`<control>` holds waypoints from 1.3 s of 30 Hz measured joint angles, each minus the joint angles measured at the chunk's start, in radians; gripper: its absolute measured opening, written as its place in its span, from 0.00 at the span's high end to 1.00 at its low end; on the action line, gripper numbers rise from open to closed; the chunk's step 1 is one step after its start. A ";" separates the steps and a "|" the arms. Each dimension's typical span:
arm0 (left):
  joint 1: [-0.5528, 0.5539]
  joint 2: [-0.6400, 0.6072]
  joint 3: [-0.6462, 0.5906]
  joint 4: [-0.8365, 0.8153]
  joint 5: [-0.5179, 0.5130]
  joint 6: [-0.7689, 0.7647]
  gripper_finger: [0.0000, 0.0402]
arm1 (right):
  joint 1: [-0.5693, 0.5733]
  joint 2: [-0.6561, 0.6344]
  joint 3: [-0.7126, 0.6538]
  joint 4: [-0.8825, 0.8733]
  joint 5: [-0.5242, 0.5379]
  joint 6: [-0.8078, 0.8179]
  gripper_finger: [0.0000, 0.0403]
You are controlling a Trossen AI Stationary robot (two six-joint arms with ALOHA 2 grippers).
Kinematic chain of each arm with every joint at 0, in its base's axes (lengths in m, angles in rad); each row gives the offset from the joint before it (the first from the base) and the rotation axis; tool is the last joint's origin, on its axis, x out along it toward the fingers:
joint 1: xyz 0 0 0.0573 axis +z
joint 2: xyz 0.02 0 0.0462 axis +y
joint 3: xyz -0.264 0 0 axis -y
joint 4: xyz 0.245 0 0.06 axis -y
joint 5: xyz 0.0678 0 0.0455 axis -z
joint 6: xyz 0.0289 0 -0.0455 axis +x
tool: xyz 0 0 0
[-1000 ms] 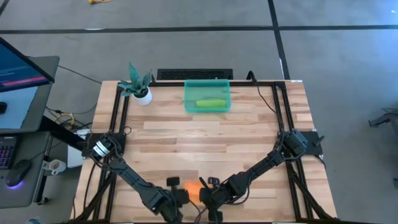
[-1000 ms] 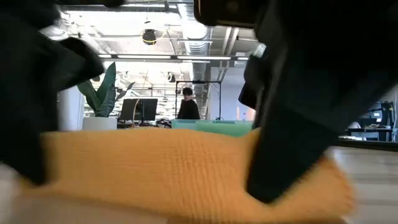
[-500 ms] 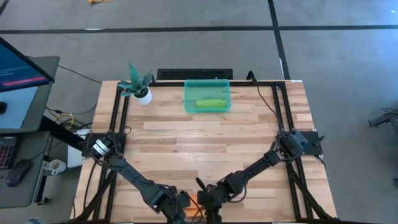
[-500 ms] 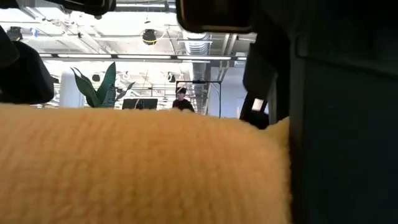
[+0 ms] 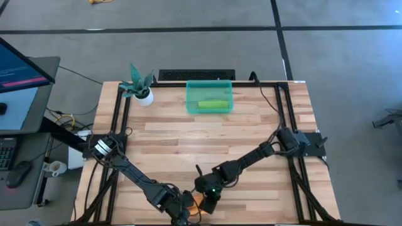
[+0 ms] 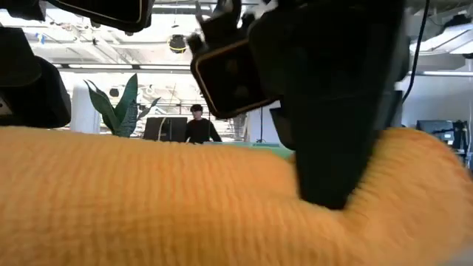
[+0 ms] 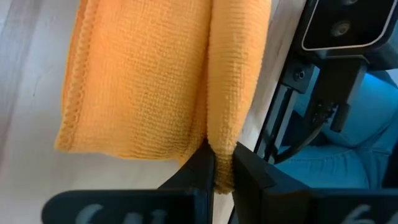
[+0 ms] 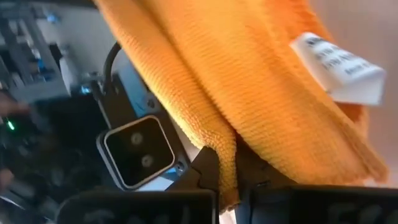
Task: Roll towel into tight, uniform cylinder
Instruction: Roll the orange microfiber towel
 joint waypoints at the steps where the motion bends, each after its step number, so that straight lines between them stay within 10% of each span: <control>1: 0.000 0.000 0.000 -0.001 0.000 0.000 0.95 | -0.007 0.001 0.000 -0.002 -0.006 0.029 0.93; 26: -0.013 -0.009 0.000 -0.136 -0.038 0.169 0.66 | -0.019 -0.002 0.001 -0.085 0.038 0.160 0.92; 39: -0.225 -0.088 0.000 0.112 -0.611 0.404 0.65 | -0.017 -0.002 0.001 -0.085 0.061 0.150 0.91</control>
